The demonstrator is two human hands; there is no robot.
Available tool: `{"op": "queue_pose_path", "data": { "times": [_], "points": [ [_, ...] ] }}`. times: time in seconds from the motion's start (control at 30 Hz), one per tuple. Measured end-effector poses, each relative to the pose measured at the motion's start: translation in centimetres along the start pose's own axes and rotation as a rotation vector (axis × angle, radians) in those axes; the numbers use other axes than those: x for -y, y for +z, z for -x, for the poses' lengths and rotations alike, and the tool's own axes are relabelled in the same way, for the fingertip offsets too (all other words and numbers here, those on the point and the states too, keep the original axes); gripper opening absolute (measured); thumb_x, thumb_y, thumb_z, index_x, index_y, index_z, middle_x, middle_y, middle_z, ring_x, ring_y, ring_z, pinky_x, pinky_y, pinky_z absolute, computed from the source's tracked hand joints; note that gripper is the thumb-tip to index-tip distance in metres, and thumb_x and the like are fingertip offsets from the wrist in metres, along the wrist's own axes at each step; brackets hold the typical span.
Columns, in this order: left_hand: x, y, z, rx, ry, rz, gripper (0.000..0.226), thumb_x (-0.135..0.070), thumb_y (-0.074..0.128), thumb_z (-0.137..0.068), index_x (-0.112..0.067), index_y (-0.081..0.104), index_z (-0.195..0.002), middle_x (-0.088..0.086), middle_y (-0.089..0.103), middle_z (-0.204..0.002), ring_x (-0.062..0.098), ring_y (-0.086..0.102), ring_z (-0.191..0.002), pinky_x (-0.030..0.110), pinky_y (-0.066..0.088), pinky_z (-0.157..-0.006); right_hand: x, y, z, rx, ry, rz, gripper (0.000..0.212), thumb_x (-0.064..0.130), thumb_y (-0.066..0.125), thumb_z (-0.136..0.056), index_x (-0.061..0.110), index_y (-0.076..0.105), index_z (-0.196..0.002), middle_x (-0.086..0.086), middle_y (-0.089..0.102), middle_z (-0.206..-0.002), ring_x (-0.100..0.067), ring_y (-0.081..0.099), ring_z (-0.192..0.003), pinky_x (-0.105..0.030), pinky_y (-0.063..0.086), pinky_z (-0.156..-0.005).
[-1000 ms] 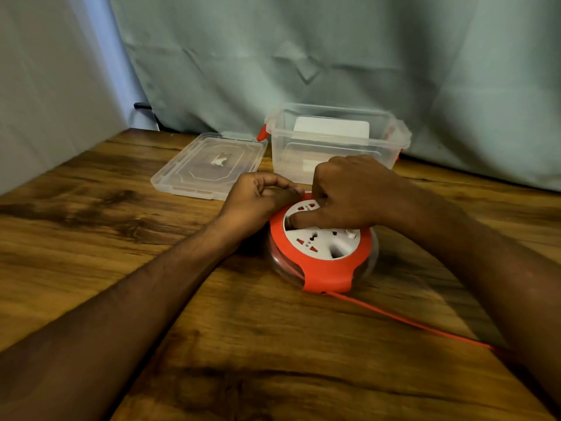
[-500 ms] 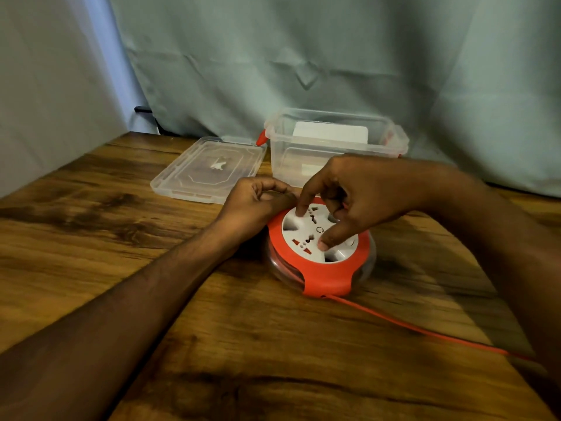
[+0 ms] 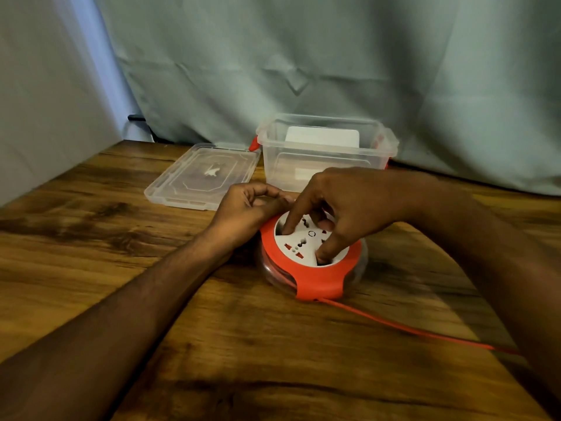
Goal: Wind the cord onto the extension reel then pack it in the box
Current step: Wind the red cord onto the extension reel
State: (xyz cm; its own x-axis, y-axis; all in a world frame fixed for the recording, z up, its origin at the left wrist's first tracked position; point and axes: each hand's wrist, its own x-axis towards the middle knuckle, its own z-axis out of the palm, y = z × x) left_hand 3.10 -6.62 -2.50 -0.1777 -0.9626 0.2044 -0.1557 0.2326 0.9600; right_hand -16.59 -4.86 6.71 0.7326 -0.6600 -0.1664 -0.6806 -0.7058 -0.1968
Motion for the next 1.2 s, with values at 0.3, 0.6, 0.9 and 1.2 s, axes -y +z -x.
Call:
{"op": "queue_pose_path", "data": {
  "times": [0.3,0.6,0.9,1.2],
  "points": [
    [0.2,0.0,-0.1,0.02,0.001,-0.01,0.019,-0.009,0.066,-0.097,0.0,0.074,-0.112,0.017,0.08,-0.101,0.029,0.078,-0.088,0.035,0.064,-0.077,0.6,1.4,-0.7,-0.164,0.095,0.211,0.063,0.08,0.071,-0.062,0.04,0.067,-0.111,0.028,0.042,-0.08,0.005,0.046,-0.076,-0.015,0.029,-0.059],
    [0.3,0.1,-0.1,0.01,-0.01,-0.007,0.02,-0.01,0.067,-0.096,0.0,0.074,-0.112,0.022,0.079,-0.102,0.036,0.078,-0.093,0.043,0.064,-0.083,0.6,2.0,-1.3,-0.218,0.088,0.259,0.051,0.082,0.065,-0.065,0.036,0.061,-0.086,0.024,0.044,-0.072,0.003,0.044,-0.07,-0.016,0.026,-0.057],
    [0.4,0.1,-0.2,-0.015,-0.022,0.003,0.02,-0.02,0.074,-0.092,-0.006,0.078,-0.106,0.014,0.081,-0.096,0.028,0.079,-0.087,0.039,0.065,-0.079,-0.3,2.9,-1.9,-0.422,0.307,0.227,0.064,0.094,0.053,-0.059,0.029,0.047,-0.061,0.012,0.051,-0.062,-0.006,0.05,-0.059,-0.026,0.03,-0.05],
    [0.2,0.0,-0.2,-0.01,-0.026,-0.017,0.02,-0.02,0.073,-0.092,-0.008,0.078,-0.107,0.009,0.082,-0.098,0.023,0.079,-0.088,0.034,0.064,-0.077,0.2,0.7,-0.6,-0.352,0.145,0.283,0.049,0.081,0.064,-0.071,0.032,0.063,-0.068,0.015,0.049,-0.056,-0.001,0.049,-0.055,-0.022,0.03,-0.051]
  ]
}}
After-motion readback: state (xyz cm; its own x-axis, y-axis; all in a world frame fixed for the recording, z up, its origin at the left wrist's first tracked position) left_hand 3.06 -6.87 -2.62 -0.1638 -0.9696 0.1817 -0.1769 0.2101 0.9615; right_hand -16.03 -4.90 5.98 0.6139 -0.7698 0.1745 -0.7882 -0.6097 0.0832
